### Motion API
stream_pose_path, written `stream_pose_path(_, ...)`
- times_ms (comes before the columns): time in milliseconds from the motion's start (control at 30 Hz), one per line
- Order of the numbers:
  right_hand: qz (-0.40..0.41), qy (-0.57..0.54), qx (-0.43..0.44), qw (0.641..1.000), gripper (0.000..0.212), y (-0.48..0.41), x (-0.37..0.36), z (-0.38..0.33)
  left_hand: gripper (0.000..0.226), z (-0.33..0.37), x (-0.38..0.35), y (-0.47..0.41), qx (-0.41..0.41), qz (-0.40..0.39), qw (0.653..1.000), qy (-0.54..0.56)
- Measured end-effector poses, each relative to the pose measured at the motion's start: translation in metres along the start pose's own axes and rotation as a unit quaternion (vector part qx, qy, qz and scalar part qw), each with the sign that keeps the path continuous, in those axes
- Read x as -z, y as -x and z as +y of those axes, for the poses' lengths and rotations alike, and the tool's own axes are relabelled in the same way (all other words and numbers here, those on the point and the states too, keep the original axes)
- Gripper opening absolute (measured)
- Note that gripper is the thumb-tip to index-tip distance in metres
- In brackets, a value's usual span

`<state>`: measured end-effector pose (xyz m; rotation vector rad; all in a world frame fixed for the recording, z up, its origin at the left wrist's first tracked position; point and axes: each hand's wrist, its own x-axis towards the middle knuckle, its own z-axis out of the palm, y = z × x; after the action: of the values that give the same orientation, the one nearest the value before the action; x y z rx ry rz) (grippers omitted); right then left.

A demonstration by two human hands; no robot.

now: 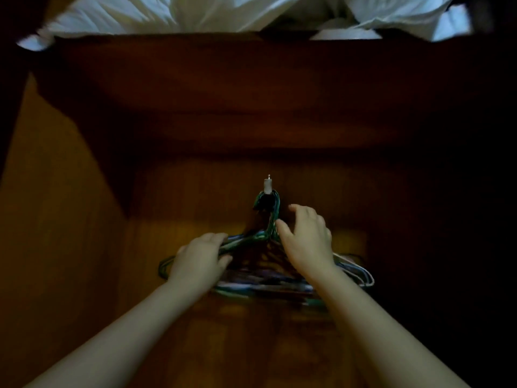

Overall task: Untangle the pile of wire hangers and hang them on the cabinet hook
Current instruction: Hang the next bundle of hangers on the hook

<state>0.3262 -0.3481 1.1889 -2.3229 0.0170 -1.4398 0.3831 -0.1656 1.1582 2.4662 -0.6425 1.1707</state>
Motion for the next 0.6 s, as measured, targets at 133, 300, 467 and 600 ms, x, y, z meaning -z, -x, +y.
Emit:
stream_pose_path(133, -0.035, 0.022, -0.011, 0.999, 0.039, 0.074, 0.038, -0.021, 0.035, 0.017, 0.037, 0.064, -0.012, 0.026, 0.998, 0.060)
stream_pose_path(300, -0.121, 0.024, -0.047, 0.991, 0.028, 0.159, 0.083, -0.048, 0.026, 0.032, 0.071, 0.162, 0.001, 0.007, 0.993, 0.116)
stream_pose_path(467, -0.186, -0.022, -0.049, 0.981, 0.026, 0.237, 0.118, -0.065, 0.027, 0.038, 0.093, 0.249, 0.038, -0.034, 0.991, 0.120)
stream_pose_path(600, -0.229, -0.051, -0.047, 0.971, 0.029, 0.311, 0.133, -0.064, 0.027, 0.052, 0.109, 0.326, 0.068, -0.060, 0.991, 0.102)
